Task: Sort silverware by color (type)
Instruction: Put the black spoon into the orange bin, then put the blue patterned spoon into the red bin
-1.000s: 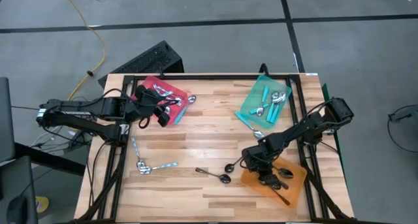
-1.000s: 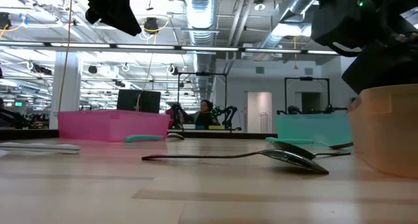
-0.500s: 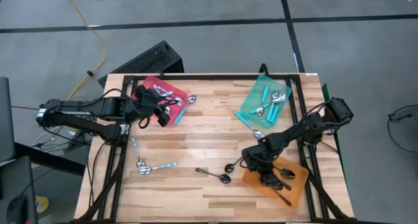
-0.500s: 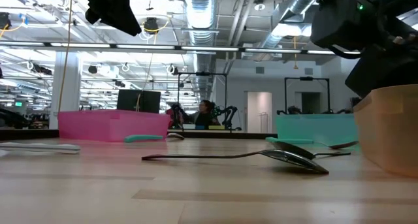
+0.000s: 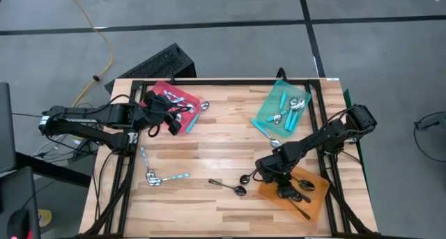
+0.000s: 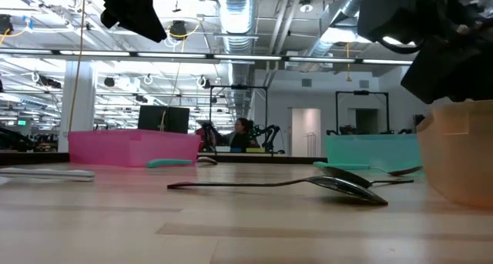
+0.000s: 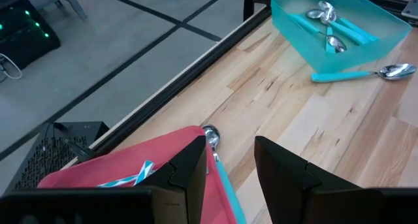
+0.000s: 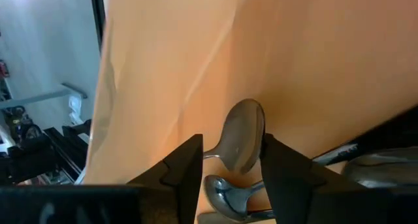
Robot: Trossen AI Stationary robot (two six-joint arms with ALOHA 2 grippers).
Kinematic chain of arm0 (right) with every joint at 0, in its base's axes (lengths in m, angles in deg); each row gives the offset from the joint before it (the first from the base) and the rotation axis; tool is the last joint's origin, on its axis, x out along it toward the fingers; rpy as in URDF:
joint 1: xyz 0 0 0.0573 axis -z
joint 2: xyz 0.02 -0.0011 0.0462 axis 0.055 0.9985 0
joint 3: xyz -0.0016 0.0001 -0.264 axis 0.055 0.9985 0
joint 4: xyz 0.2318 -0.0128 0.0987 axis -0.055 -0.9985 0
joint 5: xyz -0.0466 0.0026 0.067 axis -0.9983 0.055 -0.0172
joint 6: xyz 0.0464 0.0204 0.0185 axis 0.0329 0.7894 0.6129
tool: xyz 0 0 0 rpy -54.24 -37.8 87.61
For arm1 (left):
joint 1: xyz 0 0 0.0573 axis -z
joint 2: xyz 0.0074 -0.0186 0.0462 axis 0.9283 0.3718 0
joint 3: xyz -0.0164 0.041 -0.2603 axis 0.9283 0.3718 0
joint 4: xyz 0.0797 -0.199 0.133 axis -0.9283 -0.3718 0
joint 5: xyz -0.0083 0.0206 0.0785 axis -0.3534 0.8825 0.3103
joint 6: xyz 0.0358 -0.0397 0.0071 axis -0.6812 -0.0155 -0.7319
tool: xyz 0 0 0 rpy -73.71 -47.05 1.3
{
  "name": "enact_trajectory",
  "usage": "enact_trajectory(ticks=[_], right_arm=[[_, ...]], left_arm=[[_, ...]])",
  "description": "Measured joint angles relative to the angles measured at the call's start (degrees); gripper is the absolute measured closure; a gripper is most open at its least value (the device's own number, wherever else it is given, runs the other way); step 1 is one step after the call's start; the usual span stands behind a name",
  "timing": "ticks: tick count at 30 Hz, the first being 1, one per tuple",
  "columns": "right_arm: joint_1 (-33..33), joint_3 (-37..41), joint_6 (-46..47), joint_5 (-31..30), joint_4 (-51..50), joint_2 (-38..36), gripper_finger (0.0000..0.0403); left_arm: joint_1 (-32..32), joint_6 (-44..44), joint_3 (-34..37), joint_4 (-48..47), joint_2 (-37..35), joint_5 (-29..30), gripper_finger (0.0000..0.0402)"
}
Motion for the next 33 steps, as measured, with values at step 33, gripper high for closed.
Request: enact_trajectory(ticks=[33], right_arm=[[13.65,-25.96,-10.57,15.07,-28.57,-0.13,0.0218]], left_arm=[[0.02,0.35,0.00,-0.56,0.00,-12.01,0.0287]])
